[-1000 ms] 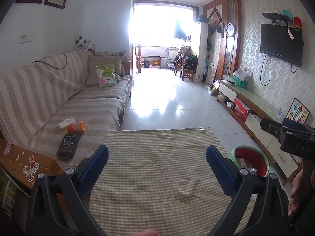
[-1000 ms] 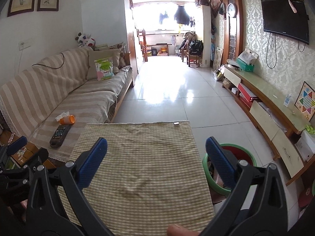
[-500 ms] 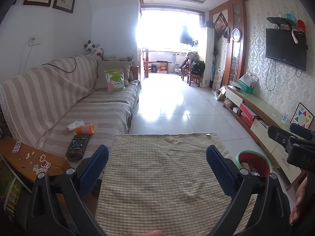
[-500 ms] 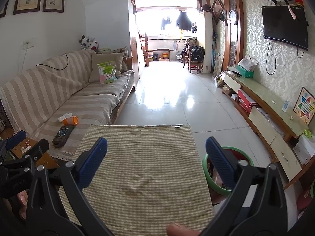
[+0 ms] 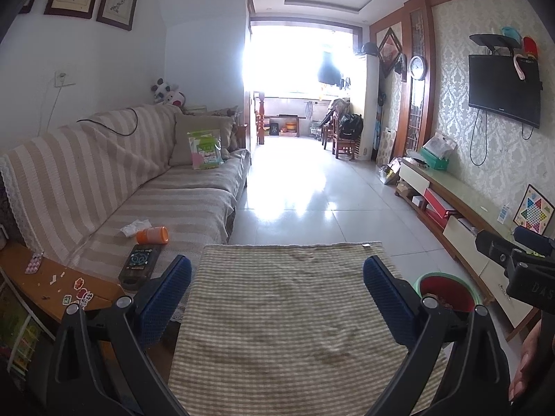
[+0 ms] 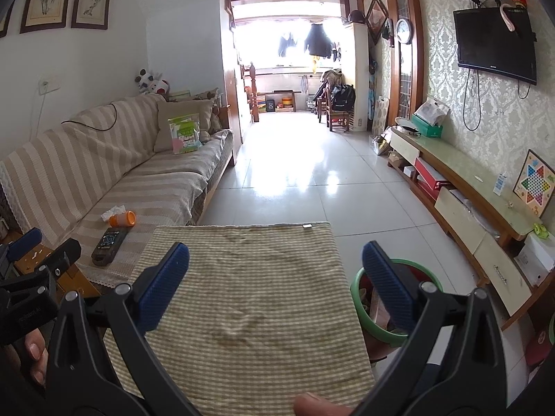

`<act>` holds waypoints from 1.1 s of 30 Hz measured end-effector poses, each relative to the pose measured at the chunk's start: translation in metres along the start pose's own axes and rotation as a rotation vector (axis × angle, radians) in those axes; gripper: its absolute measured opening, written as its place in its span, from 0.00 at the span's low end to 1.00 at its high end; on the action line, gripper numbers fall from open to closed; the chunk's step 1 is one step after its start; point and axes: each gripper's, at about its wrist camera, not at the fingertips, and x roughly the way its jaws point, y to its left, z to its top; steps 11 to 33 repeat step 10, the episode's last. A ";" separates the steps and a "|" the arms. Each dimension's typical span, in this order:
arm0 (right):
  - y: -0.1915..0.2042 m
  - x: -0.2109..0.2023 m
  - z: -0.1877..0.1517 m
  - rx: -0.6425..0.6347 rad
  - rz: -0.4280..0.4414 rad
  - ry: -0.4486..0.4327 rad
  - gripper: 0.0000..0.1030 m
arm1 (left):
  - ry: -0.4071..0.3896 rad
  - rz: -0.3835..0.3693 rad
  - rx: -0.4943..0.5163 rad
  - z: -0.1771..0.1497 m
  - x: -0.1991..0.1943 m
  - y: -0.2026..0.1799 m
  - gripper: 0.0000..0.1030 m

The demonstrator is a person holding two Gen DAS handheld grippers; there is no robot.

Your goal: Collect trash

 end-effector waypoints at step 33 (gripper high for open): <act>0.001 -0.003 0.000 -0.005 0.002 -0.002 0.95 | 0.009 -0.016 0.010 0.003 -0.002 -0.004 0.92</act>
